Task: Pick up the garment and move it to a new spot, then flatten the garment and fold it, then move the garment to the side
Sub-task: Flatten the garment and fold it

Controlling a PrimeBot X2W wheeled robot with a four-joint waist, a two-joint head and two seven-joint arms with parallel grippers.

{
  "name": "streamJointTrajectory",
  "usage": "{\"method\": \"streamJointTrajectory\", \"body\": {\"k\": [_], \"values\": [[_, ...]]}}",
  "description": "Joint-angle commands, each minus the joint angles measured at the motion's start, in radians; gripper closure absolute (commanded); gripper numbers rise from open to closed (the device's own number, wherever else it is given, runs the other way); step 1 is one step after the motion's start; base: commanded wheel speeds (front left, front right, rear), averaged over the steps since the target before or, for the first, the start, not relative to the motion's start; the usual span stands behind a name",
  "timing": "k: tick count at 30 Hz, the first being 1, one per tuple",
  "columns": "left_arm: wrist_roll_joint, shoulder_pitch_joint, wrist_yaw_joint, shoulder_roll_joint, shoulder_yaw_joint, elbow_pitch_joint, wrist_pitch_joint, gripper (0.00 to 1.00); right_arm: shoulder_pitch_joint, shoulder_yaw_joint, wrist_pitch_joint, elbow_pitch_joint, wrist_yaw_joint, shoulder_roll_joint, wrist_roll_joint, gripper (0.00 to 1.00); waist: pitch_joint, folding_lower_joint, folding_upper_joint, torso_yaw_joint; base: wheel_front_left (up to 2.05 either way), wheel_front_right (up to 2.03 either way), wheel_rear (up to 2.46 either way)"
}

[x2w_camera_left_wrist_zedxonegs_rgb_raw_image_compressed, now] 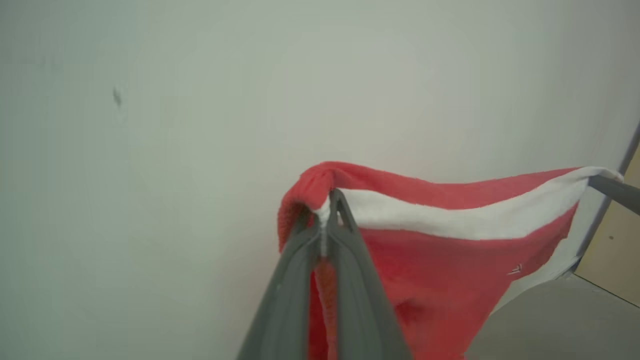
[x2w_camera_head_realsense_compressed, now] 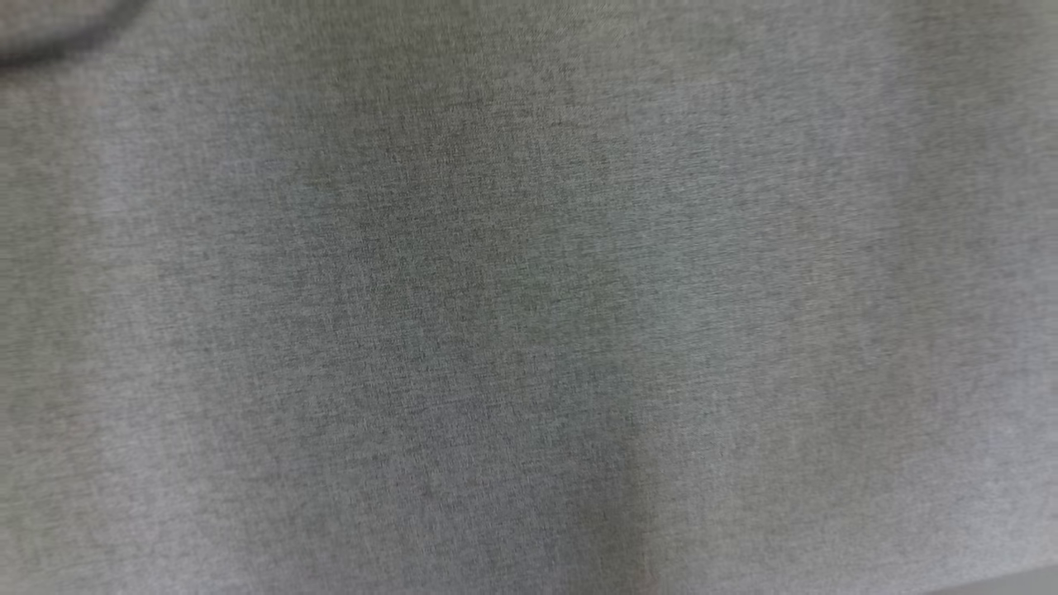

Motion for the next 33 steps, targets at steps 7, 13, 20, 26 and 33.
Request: {"method": "streamJointTrajectory", "body": {"k": [7, 13, 20, 26, 33], "values": [[-0.04, 0.354, 0.019, 0.069, 0.031, -0.19, -0.028, 1.0, 0.304, 0.072, -0.044, -0.178, -0.002, -0.089, 0.068, 1.0, -0.127, -0.0001, -0.0001, 0.015, 0.0, 0.0, 0.0], [-0.019, 0.71, 0.121, 0.115, 0.104, -0.468, -0.029, 1.0, 0.624, 0.033, -0.053, -0.338, -0.002, -0.164, 0.097, 1.0, -0.22, -0.0001, -0.0001, 0.038, 0.0, 0.0, 0.0], [0.009, 1.108, 0.214, 0.127, 0.174, -0.722, -0.029, 1.0, 1.03, -0.126, -0.053, -0.479, -0.002, -0.137, 0.063, 1.0, -0.323, -0.0001, -0.0001, 0.052, 0.0, 0.0, 0.0], [0.042, 1.427, 0.232, 0.109, 0.23, -0.813, -0.029, 1.0, 1.335, -0.21, -0.053, -0.539, -0.003, -0.102, 0.016, 1.0, -0.426, -0.0001, -0.0001, 0.05, 0.0, 0.0, 0.0], [0.098, 1.658, 0.19, 0.086, 0.219, -0.8, -0.029, 1.0, 1.584, -0.269, -0.033, -0.597, -0.003, -0.063, -0.015, 1.0, -0.519, -0.0001, -0.0001, 0.06, 0.0, 0.0, 0.0]]}}
